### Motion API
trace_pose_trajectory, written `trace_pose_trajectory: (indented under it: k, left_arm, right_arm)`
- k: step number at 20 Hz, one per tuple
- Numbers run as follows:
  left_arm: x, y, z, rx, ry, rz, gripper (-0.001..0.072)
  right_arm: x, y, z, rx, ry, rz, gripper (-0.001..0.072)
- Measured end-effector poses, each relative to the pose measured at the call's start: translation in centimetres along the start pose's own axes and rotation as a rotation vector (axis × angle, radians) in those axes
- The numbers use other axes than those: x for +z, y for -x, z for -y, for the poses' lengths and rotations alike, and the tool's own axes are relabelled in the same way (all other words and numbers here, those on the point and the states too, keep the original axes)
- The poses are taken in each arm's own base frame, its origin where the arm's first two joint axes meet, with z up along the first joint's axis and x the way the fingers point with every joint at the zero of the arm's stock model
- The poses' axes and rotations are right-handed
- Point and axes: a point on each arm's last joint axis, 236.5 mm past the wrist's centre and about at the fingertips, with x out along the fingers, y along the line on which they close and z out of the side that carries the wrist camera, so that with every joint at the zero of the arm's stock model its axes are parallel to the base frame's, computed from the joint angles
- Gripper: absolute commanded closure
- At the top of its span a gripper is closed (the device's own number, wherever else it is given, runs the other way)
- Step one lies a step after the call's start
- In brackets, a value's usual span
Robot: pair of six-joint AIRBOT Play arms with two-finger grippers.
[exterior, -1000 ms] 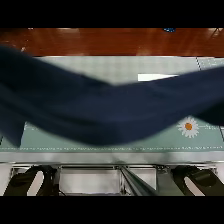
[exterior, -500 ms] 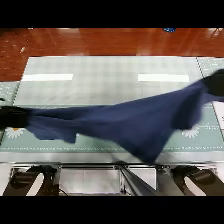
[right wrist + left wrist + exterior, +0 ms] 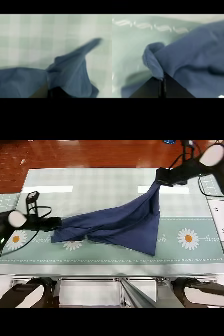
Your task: Fold the shirts.
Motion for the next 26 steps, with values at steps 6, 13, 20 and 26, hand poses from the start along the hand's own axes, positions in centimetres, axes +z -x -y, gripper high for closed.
trace_pose_trajectory:
  k: [6,13,20,26]
  left_arm:
    - [5.7,-0.3,-2.4,-0.012,0.082,-0.083,0.0202]
    - [7.6,4.8,-9.5,-0.238,0.390,0.021,0.0203]
    - [3.1,0.8,-6.6,-0.584,0.486,-0.118,0.0203]
    - [2.5,-1.3,-4.4,-0.664,0.412,-0.255,0.0203]
  right_arm:
    - [1.4,-0.8,5.5,-0.019,-0.133,-0.034,0.0306]
    - [-7.3,6.4,15.5,-0.223,-0.274,-0.089,0.0307]
    - [-20.6,2.4,11.4,0.000,-0.391,-0.140,0.0307]
    - [-24.4,2.0,9.9,0.053,-0.404,-0.195,0.0307]
